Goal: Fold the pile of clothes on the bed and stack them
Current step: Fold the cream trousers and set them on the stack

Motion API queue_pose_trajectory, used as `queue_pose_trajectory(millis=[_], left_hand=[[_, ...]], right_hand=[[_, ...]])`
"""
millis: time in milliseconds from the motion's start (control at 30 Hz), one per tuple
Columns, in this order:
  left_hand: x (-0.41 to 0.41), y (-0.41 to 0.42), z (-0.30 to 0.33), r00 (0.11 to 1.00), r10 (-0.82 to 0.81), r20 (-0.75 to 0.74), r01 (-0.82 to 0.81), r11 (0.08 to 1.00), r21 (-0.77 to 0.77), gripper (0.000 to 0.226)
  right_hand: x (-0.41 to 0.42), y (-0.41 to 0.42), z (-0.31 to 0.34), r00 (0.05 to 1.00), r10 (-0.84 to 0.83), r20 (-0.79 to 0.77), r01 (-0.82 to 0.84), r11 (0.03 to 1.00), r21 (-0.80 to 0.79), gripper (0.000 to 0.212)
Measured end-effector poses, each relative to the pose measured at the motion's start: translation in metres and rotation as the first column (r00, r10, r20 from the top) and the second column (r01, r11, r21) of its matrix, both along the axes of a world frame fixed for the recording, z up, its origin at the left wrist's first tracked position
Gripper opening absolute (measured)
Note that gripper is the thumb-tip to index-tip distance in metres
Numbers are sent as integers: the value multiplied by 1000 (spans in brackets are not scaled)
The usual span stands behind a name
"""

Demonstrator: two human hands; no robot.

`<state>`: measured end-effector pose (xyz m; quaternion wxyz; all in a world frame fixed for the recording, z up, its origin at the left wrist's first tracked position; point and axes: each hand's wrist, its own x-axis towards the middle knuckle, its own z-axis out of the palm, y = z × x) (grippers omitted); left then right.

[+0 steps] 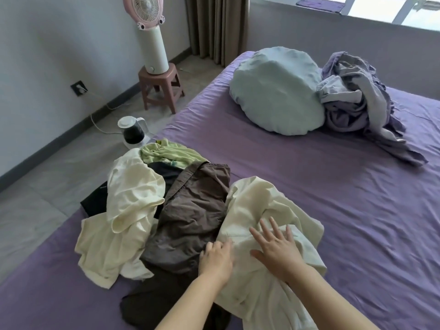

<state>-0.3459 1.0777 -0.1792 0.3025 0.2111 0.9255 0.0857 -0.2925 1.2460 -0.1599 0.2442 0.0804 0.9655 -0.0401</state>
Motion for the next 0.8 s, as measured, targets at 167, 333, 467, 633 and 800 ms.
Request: queue_pose_trajectory(millis=[167,333,467,633,800], left_hand=[[0,5,13,998,3,55,-6,999,46,20],[8,-4,49,913,161,374,-304,881,363,21],[23,-9,104,809,144,570,-499,680,537,15],[56,5,195,756,66,651,-627,358,692,30],[94,30,287,857,-53,512,-469,328,820,24]], right_hand=[[13,11,5,996,-88,13,88,996,16,62],[44,29,43,945,-302,-124,236,896,-377,28],[76,45,95,845,-501,-186,307,740,-598,26],[116,49,170,730,-644,-230,246,560,-791,11],[154,40,247,681,-664,-308,89,493,-865,12]])
